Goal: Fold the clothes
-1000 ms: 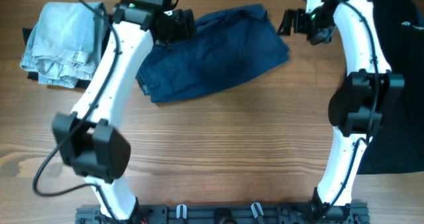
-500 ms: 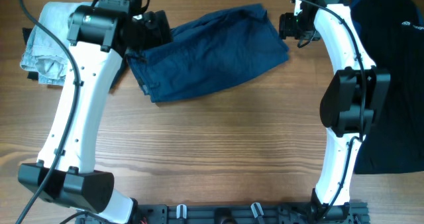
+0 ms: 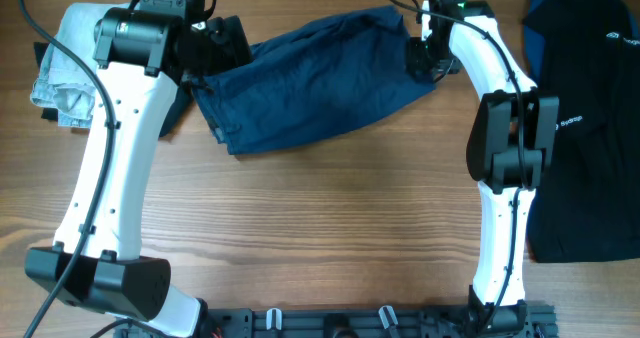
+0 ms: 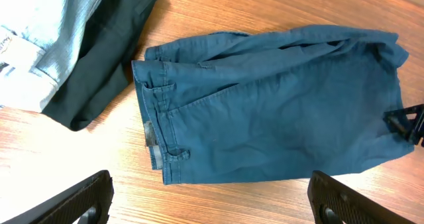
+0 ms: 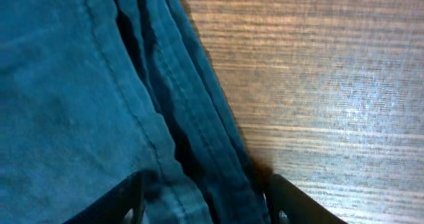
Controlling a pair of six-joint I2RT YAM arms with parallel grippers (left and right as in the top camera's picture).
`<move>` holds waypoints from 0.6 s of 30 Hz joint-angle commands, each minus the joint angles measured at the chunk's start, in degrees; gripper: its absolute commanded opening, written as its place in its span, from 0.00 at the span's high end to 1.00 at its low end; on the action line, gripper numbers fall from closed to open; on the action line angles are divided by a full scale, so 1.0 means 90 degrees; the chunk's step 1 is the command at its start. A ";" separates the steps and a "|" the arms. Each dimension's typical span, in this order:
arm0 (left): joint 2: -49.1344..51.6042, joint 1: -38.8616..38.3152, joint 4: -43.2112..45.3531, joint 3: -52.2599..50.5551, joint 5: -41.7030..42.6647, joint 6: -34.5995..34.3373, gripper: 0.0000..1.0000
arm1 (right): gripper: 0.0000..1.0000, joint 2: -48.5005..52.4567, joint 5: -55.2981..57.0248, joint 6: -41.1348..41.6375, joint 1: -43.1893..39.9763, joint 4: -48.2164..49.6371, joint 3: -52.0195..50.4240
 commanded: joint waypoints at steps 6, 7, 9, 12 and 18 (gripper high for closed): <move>-0.0002 0.0017 0.0027 0.0087 -0.0107 -0.0168 0.09 | 0.96 0.0177 -0.0092 0.0325 -0.0112 -0.0284 -0.0005; 0.0012 0.0010 0.0032 0.0075 -0.0080 -0.0187 0.09 | 0.95 0.0177 -0.0097 0.0381 -0.0180 -0.0367 -0.0005; 0.0080 0.0010 0.0027 0.0053 -0.0058 -0.0189 0.10 | 0.96 0.0177 -0.0134 0.0556 -0.0355 -0.0537 -0.0005; 0.0245 0.0010 0.0029 0.0051 0.0168 -0.0187 0.10 | 0.96 0.0177 -0.0432 0.0665 -0.0704 -0.0784 -0.0005; 0.0865 -0.0112 0.0058 0.0051 0.0517 -0.0185 0.12 | 0.96 0.0177 -0.0554 0.0697 -0.1455 -0.1224 -0.0005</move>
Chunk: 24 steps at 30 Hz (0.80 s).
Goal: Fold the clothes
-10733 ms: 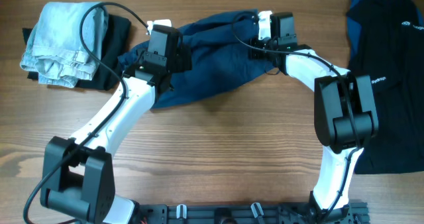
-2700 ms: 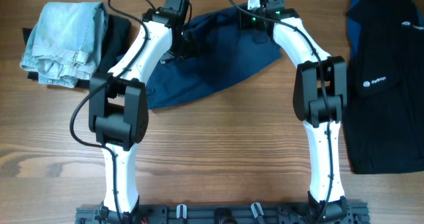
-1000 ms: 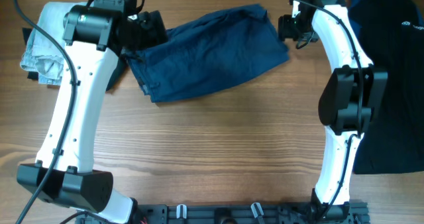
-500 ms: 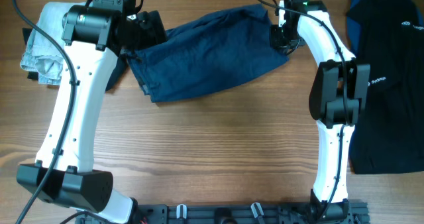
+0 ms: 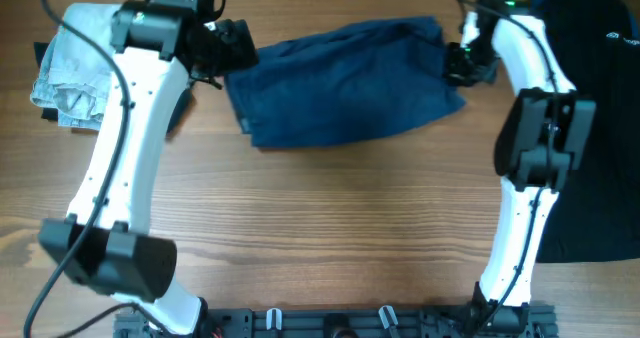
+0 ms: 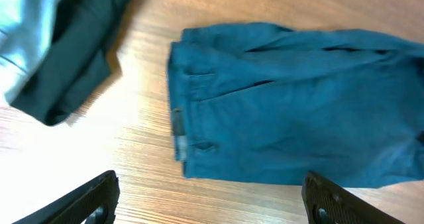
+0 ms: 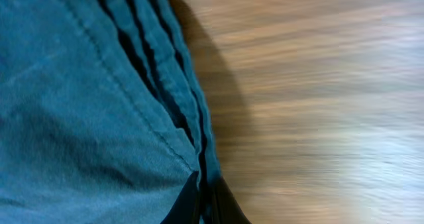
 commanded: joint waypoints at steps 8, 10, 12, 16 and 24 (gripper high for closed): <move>0.1593 -0.0658 0.0243 0.0051 0.0398 -0.0087 0.11 | 0.96 0.0177 -0.0287 0.0066 -0.0792 -0.0359 -0.0029; 0.1880 -0.0755 0.0403 0.0051 0.0607 -0.0087 0.12 | 0.96 0.0177 -0.0447 0.0049 -0.0869 -0.0432 -0.0029; 0.2103 -0.0811 0.0476 0.0051 0.0617 -0.0085 0.12 | 0.96 0.0177 -0.0563 -0.0155 -0.0879 -0.0430 -0.0029; 0.2582 -0.0760 0.0877 0.0051 0.0593 -0.0083 0.14 | 0.96 0.0175 -0.0687 -0.0379 -0.0879 -0.0447 -0.0019; 0.3143 -0.0777 0.1715 0.0046 0.0619 -0.0109 0.23 | 0.85 -0.0007 -0.1472 -0.1061 -0.0879 -0.0772 0.0112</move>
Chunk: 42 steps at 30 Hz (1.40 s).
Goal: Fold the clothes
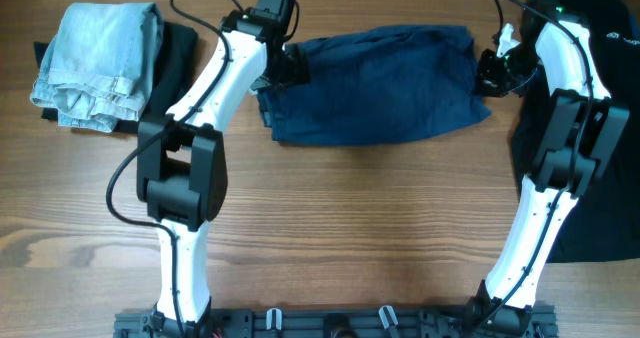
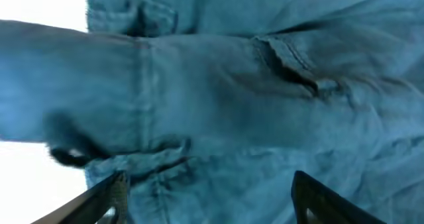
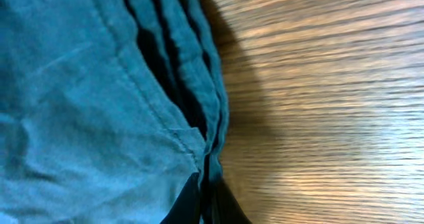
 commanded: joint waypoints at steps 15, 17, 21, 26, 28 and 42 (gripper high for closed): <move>0.0614 0.0095 -0.0012 0.0029 0.0053 -0.0058 0.76 | 0.34 -0.0491 -0.0172 -0.0576 -0.0019 0.0780 -0.0010; 0.0614 0.0095 -0.0019 0.0029 0.0053 -0.0058 0.76 | 0.34 -0.0486 -0.0109 -0.0721 -0.0019 0.0906 -0.0017; 0.0614 0.0095 -0.0063 0.0029 0.0053 -0.0056 0.76 | 0.35 -0.0471 0.0158 -0.0746 -0.0019 0.1083 -0.0017; 0.0614 0.0095 -0.0112 0.0029 0.0056 -0.0075 0.75 | 0.39 -0.0260 0.0204 -0.0952 0.0049 0.0969 -0.0017; 0.0614 0.0095 -0.0126 0.0029 0.0053 -0.0160 0.75 | 0.41 -0.0090 0.0204 -0.0979 0.0087 0.0903 -0.0017; 0.0614 0.0095 -0.0146 0.0029 0.0053 -0.0177 0.85 | 0.33 0.0039 0.0821 -0.0969 0.0168 0.1144 -0.0019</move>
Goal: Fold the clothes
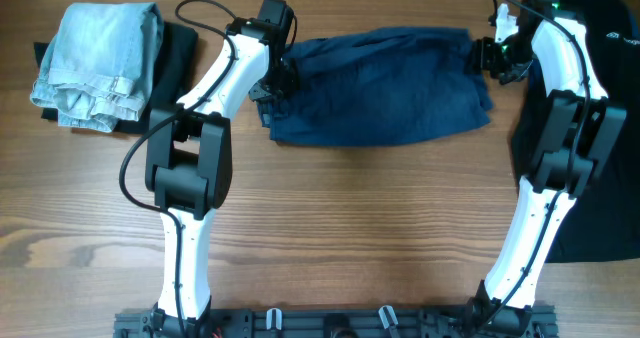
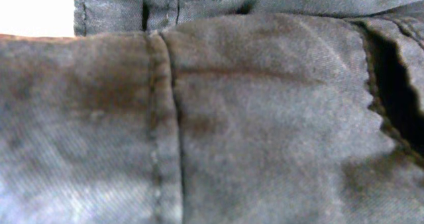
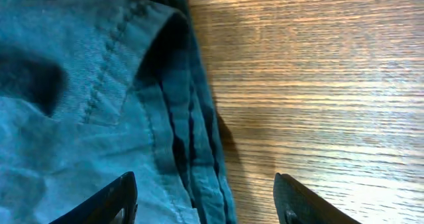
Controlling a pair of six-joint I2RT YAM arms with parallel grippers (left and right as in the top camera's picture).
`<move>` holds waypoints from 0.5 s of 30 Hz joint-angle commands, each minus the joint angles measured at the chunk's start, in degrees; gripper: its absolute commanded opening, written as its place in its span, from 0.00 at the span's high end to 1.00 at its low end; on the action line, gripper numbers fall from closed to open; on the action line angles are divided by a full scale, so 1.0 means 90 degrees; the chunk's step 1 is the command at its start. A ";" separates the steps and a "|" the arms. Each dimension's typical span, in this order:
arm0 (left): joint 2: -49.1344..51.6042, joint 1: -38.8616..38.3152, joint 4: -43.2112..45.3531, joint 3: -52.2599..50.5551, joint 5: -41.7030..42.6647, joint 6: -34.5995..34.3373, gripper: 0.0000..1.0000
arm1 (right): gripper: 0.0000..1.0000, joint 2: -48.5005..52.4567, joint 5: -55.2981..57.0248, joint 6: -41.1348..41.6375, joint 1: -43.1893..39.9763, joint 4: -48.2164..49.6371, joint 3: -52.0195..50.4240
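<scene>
Dark blue shorts [image 1: 385, 83] lie spread across the far middle of the table, waistband to the left. My left gripper [image 1: 272, 76] is down on the waistband end. In the left wrist view the shorts' cloth [image 2: 218, 118] with a seam fills the whole frame and hides the fingers. At the top right corner of the shorts my right gripper [image 1: 488, 56] stands open. In the right wrist view the stacked hem folds [image 3: 192, 158] lie between the spread fingers of that gripper [image 3: 212, 204], with bare wood to the right.
Folded light blue jeans [image 1: 95, 53] rest on a black garment [image 1: 178, 58] at the far left. A large dark garment [image 1: 600, 128] with white lettering covers the right edge. The near half of the wooden table [image 1: 330, 238] is bare wood.
My right gripper was shut on the hem at the shorts' right edge; now it is open and farther back, at the top right corner. The left wrist view is now all cloth, fingers hidden.
The shorts first lay slanted toward the left, both grippers open at their ends. The right gripper was then shut on the hem and the shorts lay farther right. Later they lay straighter, the left gripper open low over the waistband. Now the right gripper is open.
</scene>
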 commanded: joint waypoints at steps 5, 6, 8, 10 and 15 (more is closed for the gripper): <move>0.0092 0.0000 -0.0022 0.0029 0.0053 -0.0036 0.53 | 0.34 0.0386 0.0051 -0.0131 0.0151 -0.0058 -0.0080; 0.0092 0.0000 -0.0022 0.0029 0.0053 -0.0036 0.50 | 0.34 0.0488 -0.0034 -0.0165 0.0197 -0.0107 -0.0080; 0.0092 0.0000 -0.0019 0.0029 0.0053 -0.0036 0.46 | 0.35 0.0663 -0.0129 -0.0160 0.0347 -0.0182 -0.0080; 0.0092 0.0000 -0.0019 0.0029 0.0051 -0.0036 0.44 | 0.40 0.0731 -0.0165 -0.0158 0.0556 -0.0216 -0.0080; 0.0092 0.0000 -0.0017 0.0029 0.0053 -0.0036 0.43 | 0.89 0.0746 -0.0185 0.0459 0.0794 -0.0165 -0.0080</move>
